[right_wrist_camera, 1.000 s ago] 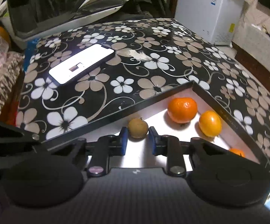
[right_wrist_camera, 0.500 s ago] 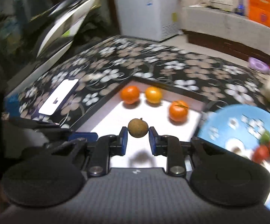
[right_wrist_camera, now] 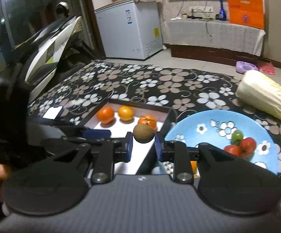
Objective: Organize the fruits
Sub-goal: 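Hold the kiwi in the right gripper while the left gripper grasps a stemmed tangerine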
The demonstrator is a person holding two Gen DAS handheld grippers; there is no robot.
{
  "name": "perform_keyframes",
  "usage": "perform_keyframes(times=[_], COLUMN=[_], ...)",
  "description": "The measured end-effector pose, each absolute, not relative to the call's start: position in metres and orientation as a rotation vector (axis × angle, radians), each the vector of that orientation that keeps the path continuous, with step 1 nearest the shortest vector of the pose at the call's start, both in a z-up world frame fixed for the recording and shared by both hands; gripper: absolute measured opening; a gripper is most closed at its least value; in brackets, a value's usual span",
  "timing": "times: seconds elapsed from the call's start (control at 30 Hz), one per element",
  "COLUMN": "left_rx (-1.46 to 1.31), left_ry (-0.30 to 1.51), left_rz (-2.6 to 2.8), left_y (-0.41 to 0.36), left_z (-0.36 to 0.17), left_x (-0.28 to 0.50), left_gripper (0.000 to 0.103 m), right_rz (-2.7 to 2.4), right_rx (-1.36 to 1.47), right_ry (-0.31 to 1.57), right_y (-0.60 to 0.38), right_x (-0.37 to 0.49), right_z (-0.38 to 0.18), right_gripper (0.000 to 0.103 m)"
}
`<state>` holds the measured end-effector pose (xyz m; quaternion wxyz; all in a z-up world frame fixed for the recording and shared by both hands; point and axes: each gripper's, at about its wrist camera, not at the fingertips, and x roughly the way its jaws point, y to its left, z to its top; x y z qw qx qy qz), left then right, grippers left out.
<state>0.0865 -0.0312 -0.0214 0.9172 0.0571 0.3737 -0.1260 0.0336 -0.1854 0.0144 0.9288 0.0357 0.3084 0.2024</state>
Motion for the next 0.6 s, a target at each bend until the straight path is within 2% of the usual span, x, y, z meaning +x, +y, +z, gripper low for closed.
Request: perform_keyframes(times=[0.3,0.6], left_rx=[0.136,0.115], left_ry=[0.781,0.745], left_rz=[-0.319,-0.304], left_y=[-0.046,-0.054], left_z=[-0.039,-0.036], left_x=[0.124,0.139], left_gripper=[0.035,0.042], right_rz=[0.403,0.419], right_rx=[0.095,0.100], right_ry=[0.616,0.602], right_y=[-0.200,-0.204], right_x=[0.032,0.028], right_z=[0.020,0.026], right_gripper=[0.028,0.028])
